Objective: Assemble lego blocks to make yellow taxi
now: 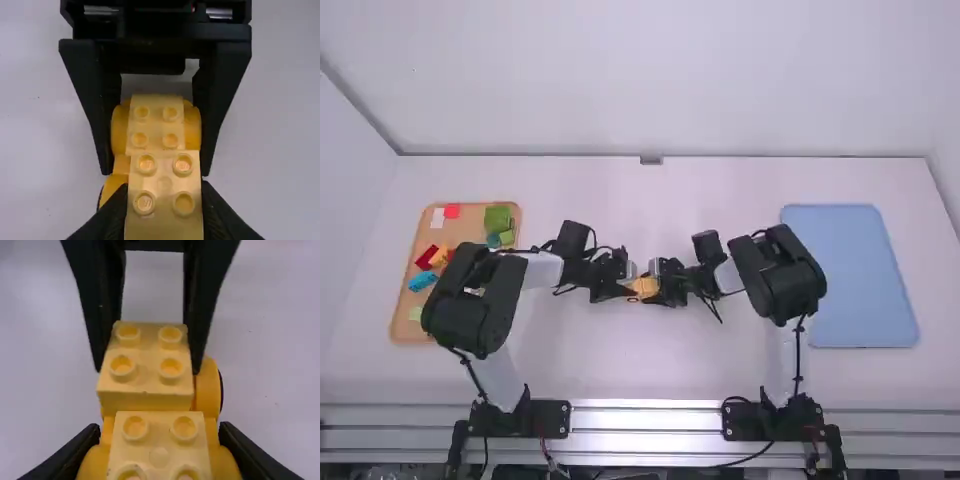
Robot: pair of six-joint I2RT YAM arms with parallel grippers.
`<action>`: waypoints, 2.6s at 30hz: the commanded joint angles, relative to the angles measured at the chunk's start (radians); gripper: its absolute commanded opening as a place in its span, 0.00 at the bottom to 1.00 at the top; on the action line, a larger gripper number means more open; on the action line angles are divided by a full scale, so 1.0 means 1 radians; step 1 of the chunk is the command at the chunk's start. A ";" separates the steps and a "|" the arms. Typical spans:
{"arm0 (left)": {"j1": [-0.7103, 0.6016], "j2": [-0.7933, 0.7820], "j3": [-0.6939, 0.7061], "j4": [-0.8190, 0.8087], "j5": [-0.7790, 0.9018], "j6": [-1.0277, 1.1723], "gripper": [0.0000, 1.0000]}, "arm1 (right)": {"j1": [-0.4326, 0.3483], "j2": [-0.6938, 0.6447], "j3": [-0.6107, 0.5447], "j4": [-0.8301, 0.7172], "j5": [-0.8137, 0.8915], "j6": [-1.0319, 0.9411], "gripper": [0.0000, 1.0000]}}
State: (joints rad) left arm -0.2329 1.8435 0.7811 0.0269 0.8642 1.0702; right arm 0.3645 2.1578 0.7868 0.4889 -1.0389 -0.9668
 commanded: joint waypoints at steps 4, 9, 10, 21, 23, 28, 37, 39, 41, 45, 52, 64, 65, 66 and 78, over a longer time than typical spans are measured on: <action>-0.009 0.012 0.012 0.018 0.006 0.000 0.21 | 0.022 0.014 0.013 -0.025 -0.004 -0.042 0.28; -0.010 0.012 0.010 0.004 0.005 -0.006 0.25 | 0.014 0.014 0.013 -0.023 -0.008 -0.046 0.29; -0.010 0.012 0.010 0.005 -0.002 -0.006 0.27 | 0.014 0.015 0.012 -0.024 -0.009 -0.053 0.29; -0.010 0.012 0.019 0.015 -0.020 0.004 0.33 | 0.022 0.015 0.013 -0.026 -0.008 -0.051 0.28; -0.009 0.012 0.022 0.015 -0.020 0.003 0.33 | 0.023 0.014 0.013 -0.025 -0.008 -0.052 0.28; -0.010 0.012 0.024 0.014 -0.018 -0.004 0.38 | 0.021 0.015 0.013 -0.023 -0.008 -0.051 0.28; -0.010 0.012 0.023 0.015 -0.017 0.001 0.19 | 0.021 0.014 0.013 -0.026 -0.008 -0.051 0.28; -0.010 0.012 0.023 0.016 -0.016 0.000 0.20 | 0.021 0.015 0.013 -0.026 -0.008 -0.052 0.28; -0.010 0.012 0.023 0.013 -0.017 -0.004 0.39 | 0.023 0.014 0.012 -0.025 -0.008 -0.052 0.28; -0.010 0.012 0.023 0.012 0.006 -0.006 0.61 | 0.023 0.014 0.013 -0.024 -0.008 -0.052 0.29; 0.005 -0.058 0.031 0.031 0.115 -0.007 0.64 | 0.021 0.014 0.012 -0.025 -0.008 -0.048 0.29; -0.005 -0.139 0.020 -0.018 -0.082 -0.198 0.02 | 0.021 0.015 0.013 -0.022 -0.008 -0.048 0.29; -0.010 -0.133 0.010 -0.041 -0.117 -0.199 0.02 | 0.021 0.014 0.013 -0.019 -0.008 -0.048 0.29; -0.010 -0.129 0.005 -0.049 -0.127 -0.198 0.02 | 0.021 0.015 0.013 -0.018 -0.008 -0.048 0.29; -0.038 0.023 -0.063 -0.041 -0.121 -0.199 0.02 | 0.022 0.014 0.013 -0.015 -0.008 -0.048 0.29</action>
State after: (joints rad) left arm -0.2420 1.7859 0.7601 0.0223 0.8120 0.8787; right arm 0.3744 2.1578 0.7963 0.4622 -1.0531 -0.9924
